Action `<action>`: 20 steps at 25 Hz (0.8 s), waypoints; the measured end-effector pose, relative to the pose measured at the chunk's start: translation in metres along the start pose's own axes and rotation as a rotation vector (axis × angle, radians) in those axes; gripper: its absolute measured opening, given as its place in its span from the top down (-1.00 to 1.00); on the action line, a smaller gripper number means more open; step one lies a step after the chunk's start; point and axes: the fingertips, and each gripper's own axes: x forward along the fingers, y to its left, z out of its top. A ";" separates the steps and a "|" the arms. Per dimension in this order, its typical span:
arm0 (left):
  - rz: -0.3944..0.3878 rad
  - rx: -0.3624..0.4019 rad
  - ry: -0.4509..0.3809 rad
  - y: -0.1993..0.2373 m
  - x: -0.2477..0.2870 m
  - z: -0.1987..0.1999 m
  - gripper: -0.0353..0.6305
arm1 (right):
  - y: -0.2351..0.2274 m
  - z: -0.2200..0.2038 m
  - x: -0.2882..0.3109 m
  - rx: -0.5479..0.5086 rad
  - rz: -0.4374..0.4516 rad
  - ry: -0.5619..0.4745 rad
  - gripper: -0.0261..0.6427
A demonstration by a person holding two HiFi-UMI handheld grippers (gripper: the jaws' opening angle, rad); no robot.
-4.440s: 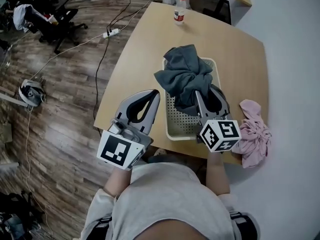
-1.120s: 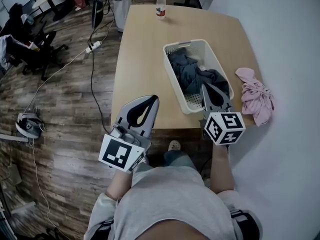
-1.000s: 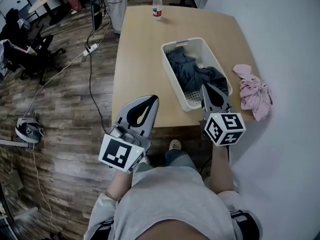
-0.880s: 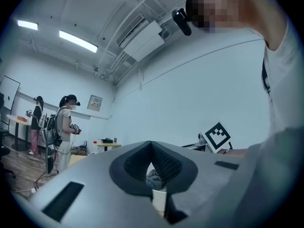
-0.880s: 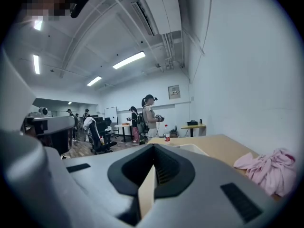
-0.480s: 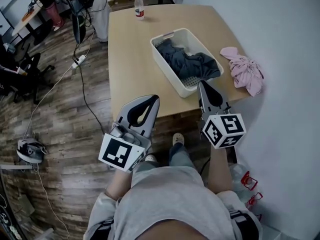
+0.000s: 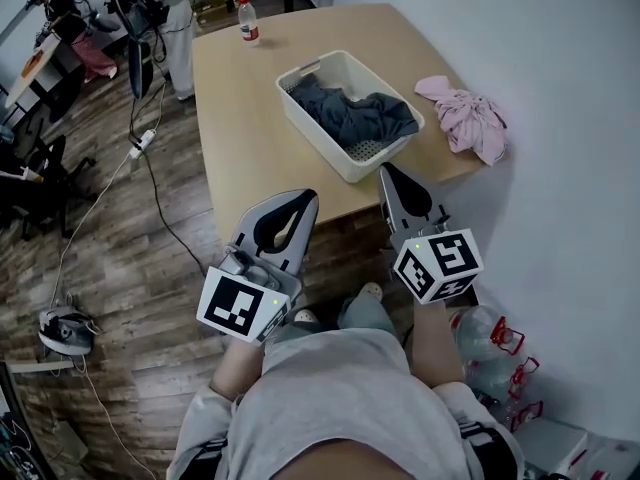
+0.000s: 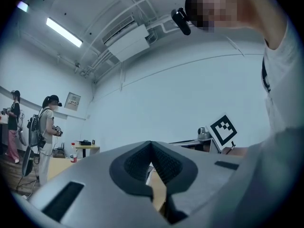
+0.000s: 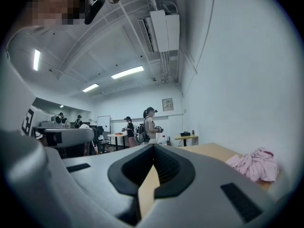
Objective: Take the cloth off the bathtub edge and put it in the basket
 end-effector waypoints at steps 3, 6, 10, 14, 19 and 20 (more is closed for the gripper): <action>-0.006 0.002 -0.007 -0.007 0.005 0.002 0.91 | 0.001 0.001 -0.006 -0.008 0.012 -0.004 0.89; -0.003 0.008 -0.016 -0.015 0.010 0.007 0.91 | 0.001 0.005 -0.014 -0.018 0.025 -0.013 0.89; -0.004 0.009 -0.022 -0.031 0.016 0.015 0.90 | -0.002 0.017 -0.030 -0.030 0.036 -0.031 0.89; -0.006 0.013 -0.025 -0.050 0.018 0.021 0.91 | -0.003 0.028 -0.050 -0.053 0.050 -0.052 0.89; 0.001 0.008 -0.018 -0.069 0.018 0.020 0.90 | -0.005 0.028 -0.074 -0.059 0.059 -0.053 0.89; 0.000 0.009 -0.016 -0.074 0.017 0.021 0.90 | -0.004 0.028 -0.080 -0.058 0.059 -0.053 0.89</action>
